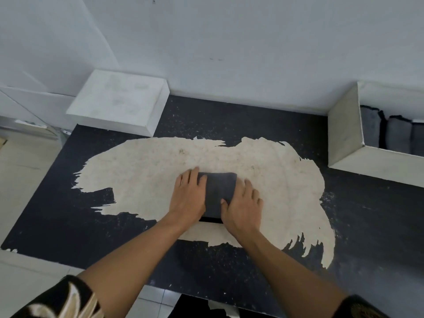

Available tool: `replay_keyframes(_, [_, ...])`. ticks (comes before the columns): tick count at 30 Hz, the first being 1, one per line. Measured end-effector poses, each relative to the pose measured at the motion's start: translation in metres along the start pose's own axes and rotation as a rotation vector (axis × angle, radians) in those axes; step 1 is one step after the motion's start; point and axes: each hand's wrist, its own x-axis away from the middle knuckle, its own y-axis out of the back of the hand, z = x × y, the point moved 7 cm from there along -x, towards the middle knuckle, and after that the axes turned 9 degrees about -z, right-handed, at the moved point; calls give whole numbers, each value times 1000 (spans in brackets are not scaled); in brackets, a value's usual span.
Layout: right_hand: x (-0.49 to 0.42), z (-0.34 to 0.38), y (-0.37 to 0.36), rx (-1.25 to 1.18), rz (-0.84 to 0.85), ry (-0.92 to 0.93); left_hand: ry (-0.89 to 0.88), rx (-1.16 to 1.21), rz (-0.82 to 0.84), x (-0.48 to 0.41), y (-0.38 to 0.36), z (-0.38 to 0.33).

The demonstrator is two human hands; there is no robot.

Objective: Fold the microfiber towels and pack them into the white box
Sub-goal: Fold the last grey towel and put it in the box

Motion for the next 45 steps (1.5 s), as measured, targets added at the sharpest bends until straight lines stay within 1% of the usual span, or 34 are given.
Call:
replay_keyframes(1, [1, -5, 7, -21, -50, -108, 13, 38, -39, -13, 8, -3])
replay_keyframes(2, [3, -11, 9, -37, -38, -211, 40, 79, -35, -28, 14, -5])
replay_keyframes(3, [5, -16, 7, -57, 18, -312, 74, 116, 1, -42, 17, -7])
replay_keyframes(5, [5, -20, 0, -77, 164, -448, 87, 139, 152, -67, 11, -15])
replay_keyframes(7, [1, -21, -6, -124, 260, -499, -9, 145, 343, -83, 0, -28])
replay_keyframes(8, [0, -22, -8, -187, 287, -525, -63, 158, 416, -88, -4, -35])
replay_keyframes(10, [-3, -27, -6, -314, 293, -577, -140, 191, 512, -96, -8, -50])
replay_keyframes(12, [-7, -42, 2, -369, 239, -619, -193, 209, 570, -103, -9, -65])
replay_keyframes(15, [-10, -69, 14, -382, 180, -647, -190, 241, 531, -114, -5, -86])
replay_keyframes(17, [-9, -82, 21, -370, 145, -638, -80, 264, 410, -120, 3, -95])
replay_keyframes(19, [-10, -83, 24, -365, 112, -605, 150, 270, 271, -118, 14, -90])
replay_keyframes(20, [-10, -83, 26, -381, 92, -597, 233, 270, 270, -116, 16, -91])
replay_keyframes(21, [-9, -81, 27, -394, 73, -584, 276, 273, 330, -115, 14, -95])
replay_keyframes(23, [-9, -73, 31, -385, 35, -533, 313, 309, 472, -109, 11, -104])
replay_keyframes(25, [-8, -64, 35, -363, -4, -473, 347, 335, 530, -106, 9, -107])
replay_keyframes(30, [2, -54, 41, -310, -66, -351, 344, 312, 552, -104, 11, -106])
replay_keyframes(33, [8, -46, 48, -285, -103, -288, 385, 420, 578, -106, 17, -101])
replay_keyframes(36, [15, -28, 55, -264, -162, -199, 442, 532, 559, -104, 26, -77])
replay_keyframes(38, [21, -12, 55, -234, -178, -100, 469, 512, 531, -99, 28, -53])
replay_keyframes(41, [28, 12, 41, -187, -125, 31, 492, 470, 508, -87, 25, -20])
replay_keyframes(45, [36, 29, 14, -114, 12, 99, 398, 427, 434, -78, 16, -3])
